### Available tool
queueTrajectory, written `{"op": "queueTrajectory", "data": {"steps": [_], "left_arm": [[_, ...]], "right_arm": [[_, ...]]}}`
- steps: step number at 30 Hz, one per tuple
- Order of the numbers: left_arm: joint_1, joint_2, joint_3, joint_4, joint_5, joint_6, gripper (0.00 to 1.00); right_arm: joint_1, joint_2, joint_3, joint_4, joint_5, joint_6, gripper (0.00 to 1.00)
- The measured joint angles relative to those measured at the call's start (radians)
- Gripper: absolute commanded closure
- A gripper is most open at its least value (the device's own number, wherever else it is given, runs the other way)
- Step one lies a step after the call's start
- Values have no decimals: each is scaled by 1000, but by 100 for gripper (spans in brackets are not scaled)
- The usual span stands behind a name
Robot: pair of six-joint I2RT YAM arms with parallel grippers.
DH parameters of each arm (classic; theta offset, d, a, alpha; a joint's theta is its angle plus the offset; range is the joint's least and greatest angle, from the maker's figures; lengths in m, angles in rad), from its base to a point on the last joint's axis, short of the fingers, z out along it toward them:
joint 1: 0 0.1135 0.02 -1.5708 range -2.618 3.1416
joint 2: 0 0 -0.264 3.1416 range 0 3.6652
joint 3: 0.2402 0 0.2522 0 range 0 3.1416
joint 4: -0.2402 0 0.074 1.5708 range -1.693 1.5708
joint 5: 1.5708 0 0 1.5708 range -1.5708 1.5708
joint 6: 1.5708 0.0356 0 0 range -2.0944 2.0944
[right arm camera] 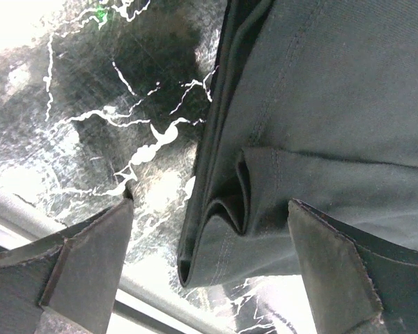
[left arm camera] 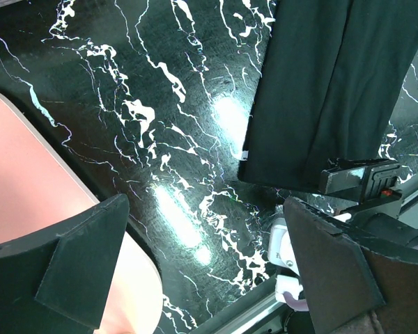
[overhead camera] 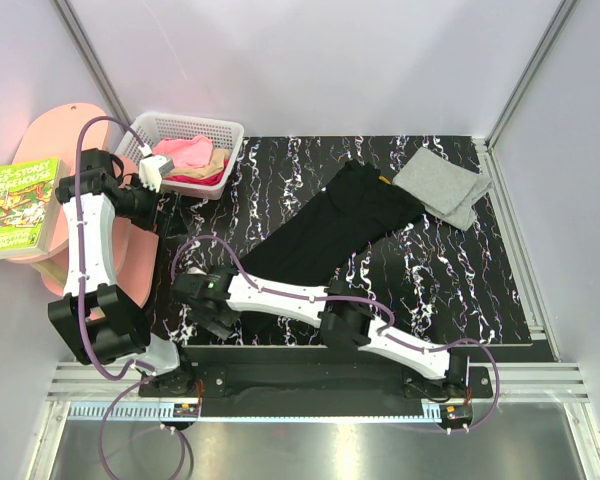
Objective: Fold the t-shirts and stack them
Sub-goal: Fold the tshirt
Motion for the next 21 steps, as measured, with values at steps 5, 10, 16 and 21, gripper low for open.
{"op": "queueTrajectory", "data": {"steps": [5,10,16,21], "left_arm": [[0,0,-1,0,0,1,1],[0,0,-7,2,-4,7,1],[0,0,-14,3,-7,9,1],[0,0,-15,3,-8,15,1]], "right_arm": [[-23,2,-11,21,-21,12,38],[-76,2,-27,56,-47,29,49],[-92,2,-37,80,-63,45,69],[-91,2,-36,81,-68,49,83]]}}
